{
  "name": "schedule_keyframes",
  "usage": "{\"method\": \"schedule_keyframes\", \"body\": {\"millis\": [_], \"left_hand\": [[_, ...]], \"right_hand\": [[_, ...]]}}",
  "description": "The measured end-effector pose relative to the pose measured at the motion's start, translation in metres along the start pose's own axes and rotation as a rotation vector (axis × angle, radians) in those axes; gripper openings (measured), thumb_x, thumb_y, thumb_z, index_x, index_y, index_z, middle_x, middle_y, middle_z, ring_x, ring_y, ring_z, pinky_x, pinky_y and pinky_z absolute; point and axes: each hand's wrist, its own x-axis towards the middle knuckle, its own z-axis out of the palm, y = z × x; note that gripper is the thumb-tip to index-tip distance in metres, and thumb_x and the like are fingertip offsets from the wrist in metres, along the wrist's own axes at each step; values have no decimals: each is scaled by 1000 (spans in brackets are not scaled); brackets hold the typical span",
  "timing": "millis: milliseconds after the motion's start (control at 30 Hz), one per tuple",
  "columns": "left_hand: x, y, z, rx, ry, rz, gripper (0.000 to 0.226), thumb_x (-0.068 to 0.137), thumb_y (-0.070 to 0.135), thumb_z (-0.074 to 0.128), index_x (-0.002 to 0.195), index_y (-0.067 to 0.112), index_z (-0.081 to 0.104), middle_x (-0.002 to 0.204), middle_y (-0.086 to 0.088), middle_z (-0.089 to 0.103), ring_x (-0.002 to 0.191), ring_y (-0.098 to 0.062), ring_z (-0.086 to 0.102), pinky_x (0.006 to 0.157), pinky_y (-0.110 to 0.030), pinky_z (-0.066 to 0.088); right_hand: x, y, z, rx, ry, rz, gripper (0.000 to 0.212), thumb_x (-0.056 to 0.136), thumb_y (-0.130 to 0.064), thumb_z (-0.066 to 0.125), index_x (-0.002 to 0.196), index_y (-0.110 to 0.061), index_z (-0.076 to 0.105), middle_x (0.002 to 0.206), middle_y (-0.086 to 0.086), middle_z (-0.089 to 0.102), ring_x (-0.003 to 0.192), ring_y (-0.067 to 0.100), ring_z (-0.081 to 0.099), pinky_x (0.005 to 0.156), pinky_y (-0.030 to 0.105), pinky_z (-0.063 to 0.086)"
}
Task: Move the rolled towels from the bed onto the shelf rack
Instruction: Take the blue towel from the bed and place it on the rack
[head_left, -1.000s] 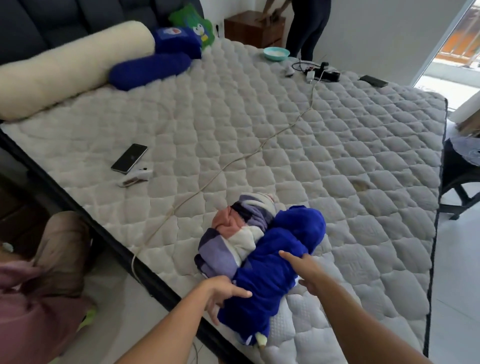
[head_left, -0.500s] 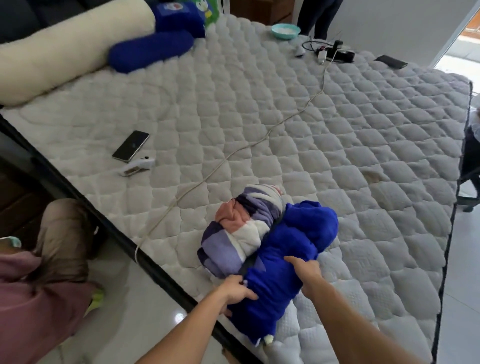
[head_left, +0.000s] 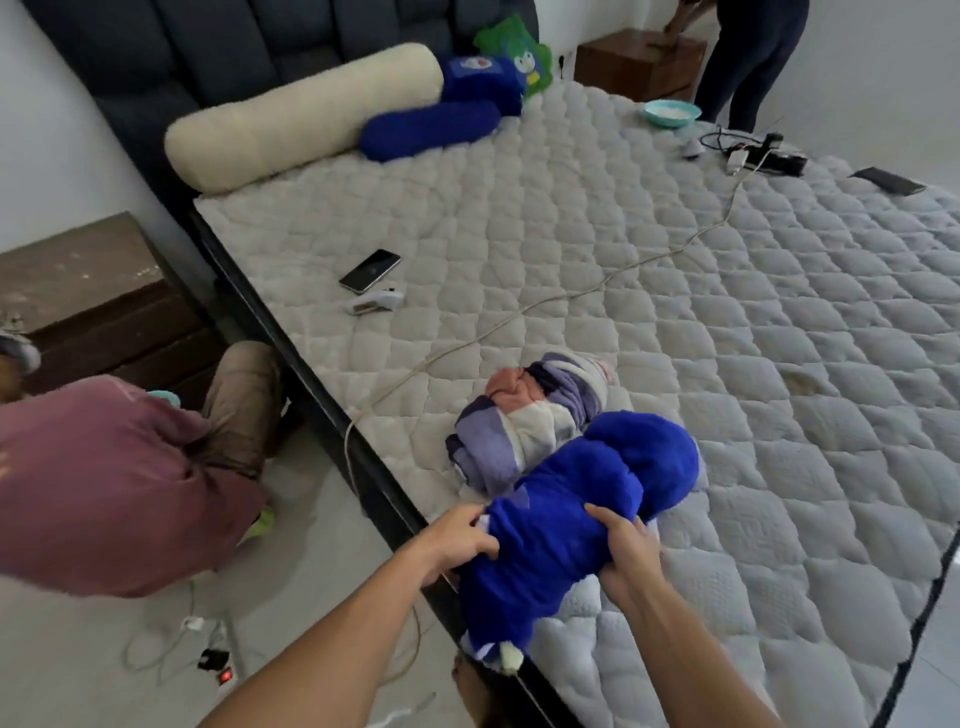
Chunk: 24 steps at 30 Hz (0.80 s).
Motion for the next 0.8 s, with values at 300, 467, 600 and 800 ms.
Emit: {"method": "schedule_keyframes", "body": {"millis": [300,467,600,800], "left_hand": [[-140,-94,5,-399,308,1,50,74,-6,60,117,18,48,110,-6,59,98,-24,56,81,-39,50],[-223,-168,-13,-529,462,44,57,73,-5,57,122,25,53,118,-6,61,111,-32,57,79,-40,51],[-300,-245,-25,-613,626,30,52,70,-2,55,117,19,57,108,-9,67,96,-26,62,71,-34,51],[-430,-387,-34,-715,810,-142,62,58,8,56,118,20,54,102,-8,66,91,-29,63,73,-40,50]], "right_hand": [[-129,46,40,-276,-392,-170,31,82,5,63,93,-24,61,95,-2,69,87,17,66,76,38,55],[-198,108,93,-520,-625,-260,30,81,2,65,90,-26,62,96,-3,70,91,17,67,79,39,56],[-261,188,140,-726,-844,-348,26,78,0,66,96,-20,65,95,1,72,88,17,68,74,30,58],[-369,356,188,-958,-1165,-302,24,76,1,64,95,-14,65,87,1,69,83,21,64,73,31,52]]}}
